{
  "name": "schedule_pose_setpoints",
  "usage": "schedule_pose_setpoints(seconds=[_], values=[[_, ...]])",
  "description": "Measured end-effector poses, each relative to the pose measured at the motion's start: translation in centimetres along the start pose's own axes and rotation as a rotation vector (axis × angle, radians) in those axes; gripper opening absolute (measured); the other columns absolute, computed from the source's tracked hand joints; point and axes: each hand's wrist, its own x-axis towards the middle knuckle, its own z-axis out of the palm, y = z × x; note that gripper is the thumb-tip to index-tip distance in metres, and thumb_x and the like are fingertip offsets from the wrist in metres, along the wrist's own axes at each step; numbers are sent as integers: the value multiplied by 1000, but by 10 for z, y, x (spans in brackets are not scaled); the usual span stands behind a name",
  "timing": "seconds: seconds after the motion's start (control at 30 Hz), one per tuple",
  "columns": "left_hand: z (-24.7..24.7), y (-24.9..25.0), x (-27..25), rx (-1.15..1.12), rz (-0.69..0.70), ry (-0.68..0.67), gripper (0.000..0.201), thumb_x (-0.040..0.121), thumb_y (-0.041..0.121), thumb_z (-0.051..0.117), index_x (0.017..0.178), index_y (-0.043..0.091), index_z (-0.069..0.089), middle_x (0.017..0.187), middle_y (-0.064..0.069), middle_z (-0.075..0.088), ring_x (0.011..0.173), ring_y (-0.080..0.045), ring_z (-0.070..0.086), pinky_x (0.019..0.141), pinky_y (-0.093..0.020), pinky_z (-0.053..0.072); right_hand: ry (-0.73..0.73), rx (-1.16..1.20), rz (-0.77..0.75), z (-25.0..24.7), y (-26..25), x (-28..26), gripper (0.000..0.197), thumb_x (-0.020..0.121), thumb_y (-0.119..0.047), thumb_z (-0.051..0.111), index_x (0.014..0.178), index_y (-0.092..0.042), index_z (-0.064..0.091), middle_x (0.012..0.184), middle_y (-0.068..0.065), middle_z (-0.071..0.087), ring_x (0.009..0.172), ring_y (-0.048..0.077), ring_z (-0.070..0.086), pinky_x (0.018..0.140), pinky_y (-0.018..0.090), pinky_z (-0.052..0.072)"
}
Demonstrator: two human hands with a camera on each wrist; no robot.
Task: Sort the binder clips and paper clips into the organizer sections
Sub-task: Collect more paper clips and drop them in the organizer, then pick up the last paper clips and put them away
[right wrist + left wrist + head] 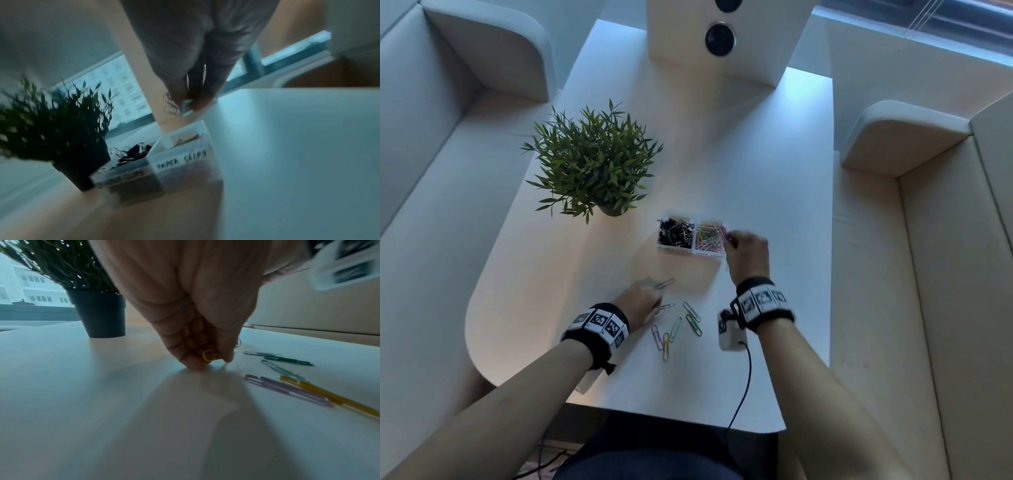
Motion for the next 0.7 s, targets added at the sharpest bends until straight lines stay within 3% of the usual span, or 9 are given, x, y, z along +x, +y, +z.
schedule_pose_setpoints(seconds=[0.07,0.17,0.27,0.37,0.43,0.53,0.7], values=[[0,1,-1,-3,9,20,13,92,14,51,85,6,59,89,-9,61,73,-15,49,67,-20,38,-122,-112,13,3,-9,20,18,91,-6,57,80,-2,71,70,12,67,54,18,56,63,28,56],[-1,2,0,-28,29,78,13,91,18,53,83,8,59,84,-5,57,73,-14,45,66,-21,34,-248,-230,48,7,-22,32,18,89,6,44,89,4,62,85,15,59,73,28,61,69,34,54],[-9,9,2,-95,52,145,14,90,19,55,81,9,58,78,-1,54,69,-15,48,63,-22,35,-266,-212,47,14,-25,37,12,86,7,49,83,3,60,84,16,58,72,30,59,69,37,54],[-26,19,10,-147,66,192,13,89,19,57,79,9,58,76,-3,57,67,-17,51,60,-22,39,-187,-79,63,19,-19,36,15,81,-4,66,68,0,60,71,16,63,62,28,61,68,38,58],[-38,27,19,-165,62,227,11,88,18,58,80,10,58,75,0,54,67,-15,49,58,-18,35,-94,78,78,15,-10,28,12,79,-10,71,86,-1,70,79,16,70,71,25,66,76,32,56],[-58,39,38,-169,21,265,9,88,17,57,82,11,58,78,0,54,71,-16,50,65,-24,41,94,254,175,5,8,1,31,82,-16,70,111,-6,65,85,9,71,75,18,63,75,19,45],[-81,60,87,-68,-129,176,14,88,14,55,92,2,63,95,-16,66,90,-32,62,79,-39,49,179,289,297,14,40,-73,47,81,-10,64,125,-19,51,75,-1,62,67,16,56,71,26,47]])
